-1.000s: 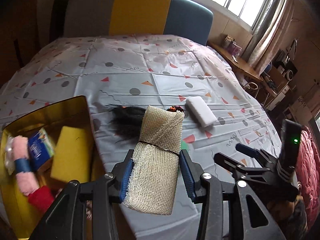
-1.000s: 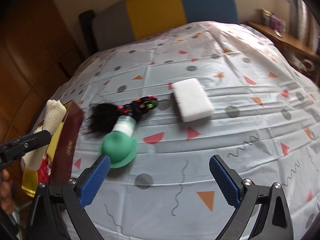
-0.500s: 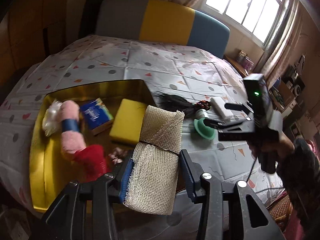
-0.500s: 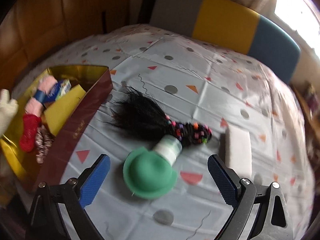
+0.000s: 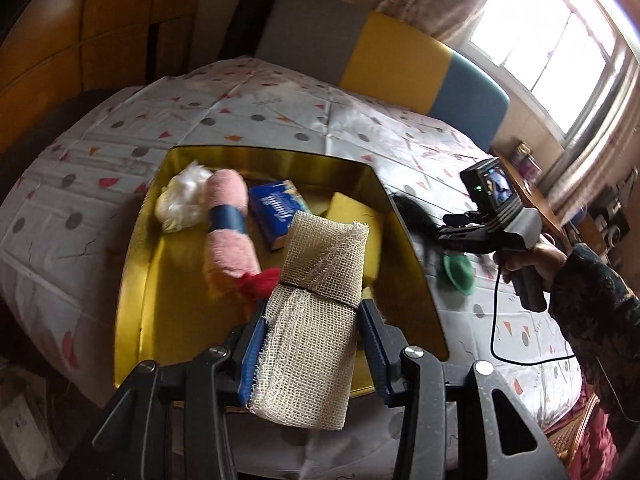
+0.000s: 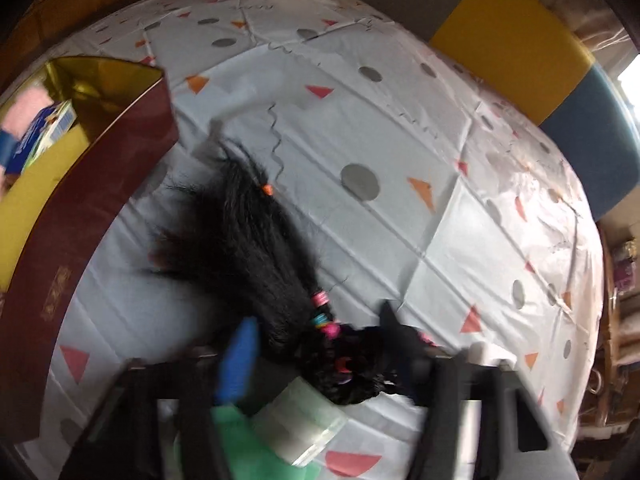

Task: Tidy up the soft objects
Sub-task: 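Grasp the black beaded hair tuft with the right gripper while the left gripper holds the pouch over the tray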

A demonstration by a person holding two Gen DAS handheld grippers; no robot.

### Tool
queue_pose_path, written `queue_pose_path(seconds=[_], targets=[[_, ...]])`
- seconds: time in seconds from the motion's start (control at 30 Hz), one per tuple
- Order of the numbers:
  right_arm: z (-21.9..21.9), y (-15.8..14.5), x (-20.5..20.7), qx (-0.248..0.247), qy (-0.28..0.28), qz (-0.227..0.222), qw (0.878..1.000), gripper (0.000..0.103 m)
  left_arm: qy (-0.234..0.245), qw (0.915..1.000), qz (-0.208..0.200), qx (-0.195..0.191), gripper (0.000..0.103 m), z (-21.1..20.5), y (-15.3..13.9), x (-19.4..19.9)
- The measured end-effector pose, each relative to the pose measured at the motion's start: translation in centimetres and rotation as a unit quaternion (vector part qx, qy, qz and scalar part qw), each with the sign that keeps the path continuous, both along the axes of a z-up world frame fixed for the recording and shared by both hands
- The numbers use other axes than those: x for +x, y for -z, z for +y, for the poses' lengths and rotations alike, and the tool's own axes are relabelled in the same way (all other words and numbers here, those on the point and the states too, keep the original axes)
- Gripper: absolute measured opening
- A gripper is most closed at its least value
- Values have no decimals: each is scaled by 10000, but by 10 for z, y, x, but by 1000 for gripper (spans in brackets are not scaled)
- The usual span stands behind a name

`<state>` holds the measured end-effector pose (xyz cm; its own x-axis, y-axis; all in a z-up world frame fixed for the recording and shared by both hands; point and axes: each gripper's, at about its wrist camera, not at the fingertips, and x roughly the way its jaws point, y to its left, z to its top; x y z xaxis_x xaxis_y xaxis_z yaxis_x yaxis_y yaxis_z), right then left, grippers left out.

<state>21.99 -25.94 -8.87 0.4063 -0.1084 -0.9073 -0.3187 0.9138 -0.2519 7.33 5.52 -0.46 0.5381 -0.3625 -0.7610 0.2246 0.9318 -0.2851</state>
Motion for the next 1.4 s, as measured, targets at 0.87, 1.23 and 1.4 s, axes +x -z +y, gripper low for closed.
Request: queue_pose_path(seconds=[0.87, 1.23, 1.4], targets=[[-54, -107, -125, 1028, 1201, -1189, 9802, 0, -596, 9982, 61, 14, 44, 41, 11, -17], [-107, -64, -122, 1626, 2018, -817, 9624, 47, -461, 9989, 86, -14, 44, 35, 14, -22], [-107, -58, -76, 1538, 1983, -739, 9652, 49, -504, 9986, 174, 28, 44, 36, 19, -16]])
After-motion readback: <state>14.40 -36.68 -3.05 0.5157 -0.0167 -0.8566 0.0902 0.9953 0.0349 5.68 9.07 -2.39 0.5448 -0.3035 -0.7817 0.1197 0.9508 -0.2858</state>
